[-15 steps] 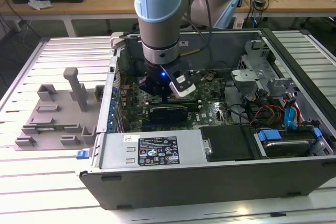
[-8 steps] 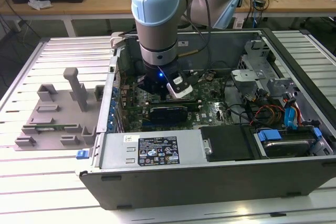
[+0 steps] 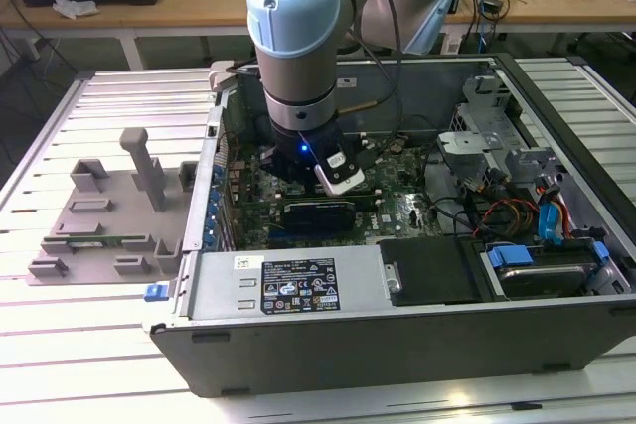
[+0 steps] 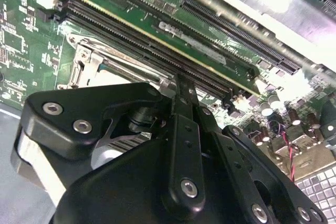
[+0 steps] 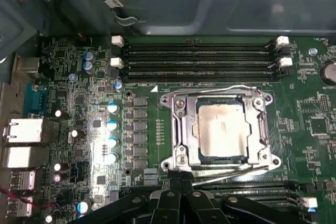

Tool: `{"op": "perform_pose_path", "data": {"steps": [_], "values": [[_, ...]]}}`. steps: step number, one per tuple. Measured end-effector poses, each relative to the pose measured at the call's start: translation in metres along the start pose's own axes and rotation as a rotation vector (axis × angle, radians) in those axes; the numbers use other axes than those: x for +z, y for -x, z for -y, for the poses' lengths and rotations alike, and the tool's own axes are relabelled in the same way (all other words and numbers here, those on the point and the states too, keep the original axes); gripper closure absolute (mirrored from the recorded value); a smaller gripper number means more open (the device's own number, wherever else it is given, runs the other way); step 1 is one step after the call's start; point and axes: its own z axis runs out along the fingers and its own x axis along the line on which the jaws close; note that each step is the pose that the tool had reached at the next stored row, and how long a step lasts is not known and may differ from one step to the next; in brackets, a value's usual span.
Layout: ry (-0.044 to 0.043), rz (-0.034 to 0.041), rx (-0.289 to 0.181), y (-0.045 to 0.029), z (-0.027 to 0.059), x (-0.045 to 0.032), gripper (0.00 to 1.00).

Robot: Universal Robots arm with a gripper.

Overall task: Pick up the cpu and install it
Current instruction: 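Install the second cpu locking lever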

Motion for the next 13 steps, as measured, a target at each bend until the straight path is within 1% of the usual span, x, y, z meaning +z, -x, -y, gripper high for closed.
{"op": "perform_pose_path", "data": {"steps": [1, 2, 5, 6, 7, 10, 11, 12, 13], "values": [[0.0024, 0.0002, 0.001, 0.0, 0.0004, -0.0001, 0.89], [0.0068, 0.0003, 0.003, 0.0, 0.0007, -0.0001, 0.89], [0.0244, 0.0013, 0.01, -0.0001, 0.0011, 0.0, 0.89], [0.0285, 0.0019, 0.013, -0.0002, 0.0011, 0.0002, 0.89], [0.0303, 0.0027, 0.016, -0.0002, 0.0012, 0.0007, 0.89], [0.0321, 0.0061, 0.031, -0.0002, 0.0018, 0.0029, 0.89], [0.0339, 0.0086, 0.042, -0.0004, 0.0022, 0.004, 0.89], [0.0363, 0.0103, 0.049, -0.0005, 0.0022, 0.0047, 0.89], [0.0422, 0.0124, 0.058, -0.0009, 0.0023, 0.0052, 0.89]]}}
